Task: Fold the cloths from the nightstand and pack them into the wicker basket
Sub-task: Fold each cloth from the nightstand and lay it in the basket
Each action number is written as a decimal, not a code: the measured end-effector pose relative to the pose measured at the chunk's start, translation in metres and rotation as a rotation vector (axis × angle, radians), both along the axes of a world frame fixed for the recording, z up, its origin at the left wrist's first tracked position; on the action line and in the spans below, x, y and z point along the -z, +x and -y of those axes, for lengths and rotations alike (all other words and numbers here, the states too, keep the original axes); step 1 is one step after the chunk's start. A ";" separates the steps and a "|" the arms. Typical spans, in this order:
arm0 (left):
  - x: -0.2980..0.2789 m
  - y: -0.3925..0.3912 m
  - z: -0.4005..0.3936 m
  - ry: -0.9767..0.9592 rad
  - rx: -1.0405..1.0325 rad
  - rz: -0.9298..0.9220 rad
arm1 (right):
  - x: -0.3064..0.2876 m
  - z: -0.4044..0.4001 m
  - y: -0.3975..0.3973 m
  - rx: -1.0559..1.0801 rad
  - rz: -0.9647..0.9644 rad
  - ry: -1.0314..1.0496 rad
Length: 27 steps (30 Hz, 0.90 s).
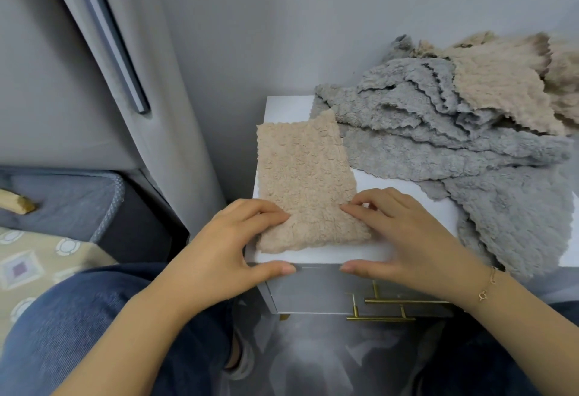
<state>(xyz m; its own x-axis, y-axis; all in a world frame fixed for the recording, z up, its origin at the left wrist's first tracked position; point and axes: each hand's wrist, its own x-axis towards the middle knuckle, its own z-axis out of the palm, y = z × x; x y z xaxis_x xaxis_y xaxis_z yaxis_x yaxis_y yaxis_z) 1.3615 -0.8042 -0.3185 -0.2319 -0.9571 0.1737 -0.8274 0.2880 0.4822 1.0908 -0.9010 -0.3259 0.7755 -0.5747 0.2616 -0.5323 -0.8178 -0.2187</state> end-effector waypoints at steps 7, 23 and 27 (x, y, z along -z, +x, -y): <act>0.008 -0.013 -0.015 -0.127 0.045 0.053 | 0.008 -0.011 -0.006 -0.071 0.099 -0.061; 0.007 -0.016 -0.015 0.128 -0.382 -0.475 | -0.007 0.001 0.006 0.251 0.379 0.506; 0.006 -0.019 -0.008 0.173 -0.467 -0.657 | -0.009 0.000 0.013 0.375 0.451 0.521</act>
<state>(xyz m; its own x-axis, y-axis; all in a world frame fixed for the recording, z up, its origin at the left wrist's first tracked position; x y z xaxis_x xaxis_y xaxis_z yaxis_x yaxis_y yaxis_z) 1.3423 -0.7967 -0.3248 0.2946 -0.9553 -0.0233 -0.3776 -0.1388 0.9155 1.1043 -0.9015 -0.3168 0.3888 -0.9121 0.1301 -0.5213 -0.3342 -0.7852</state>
